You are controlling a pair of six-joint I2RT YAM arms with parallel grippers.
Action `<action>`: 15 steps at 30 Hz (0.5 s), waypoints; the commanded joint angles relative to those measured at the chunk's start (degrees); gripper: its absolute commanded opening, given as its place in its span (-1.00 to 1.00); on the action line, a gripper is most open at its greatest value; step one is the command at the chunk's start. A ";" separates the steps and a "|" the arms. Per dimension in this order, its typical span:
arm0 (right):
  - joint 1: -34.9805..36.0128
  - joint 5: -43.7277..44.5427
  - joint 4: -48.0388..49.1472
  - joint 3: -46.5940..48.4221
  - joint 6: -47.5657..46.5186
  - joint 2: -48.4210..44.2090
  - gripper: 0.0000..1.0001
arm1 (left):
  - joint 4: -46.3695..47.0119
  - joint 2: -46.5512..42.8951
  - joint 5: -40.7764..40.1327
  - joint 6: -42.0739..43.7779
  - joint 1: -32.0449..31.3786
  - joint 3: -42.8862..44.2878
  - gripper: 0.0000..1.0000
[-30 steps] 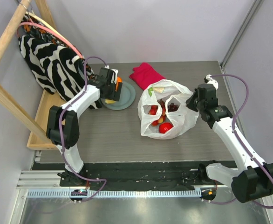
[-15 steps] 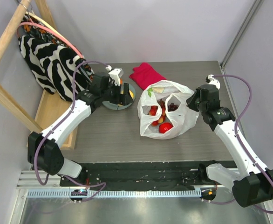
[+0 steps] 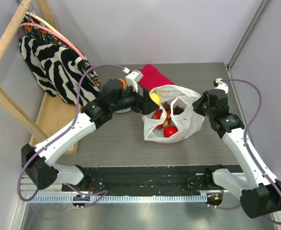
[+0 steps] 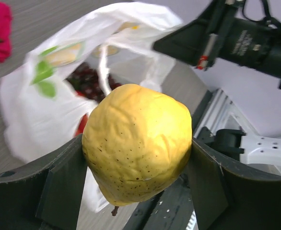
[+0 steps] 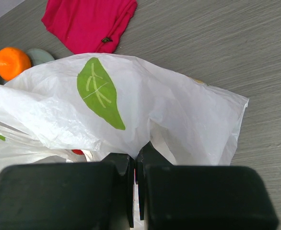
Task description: Place the fruits into the plastic bag
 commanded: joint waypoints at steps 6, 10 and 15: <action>-0.16 1.72 1.70 0.62 -0.88 -2.04 -0.98 | 5.31 15.29 4.52 -1.91 -9.03 10.88 -0.18; -0.16 3.04 1.34 0.80 -0.79 -3.18 -0.98 | 3.73 17.67 2.69 -1.13 -9.04 10.10 -0.19; -0.16 3.83 0.91 0.97 -1.05 -3.80 -0.98 | 0.47 21.27 1.63 1.42 -9.03 9.40 -0.17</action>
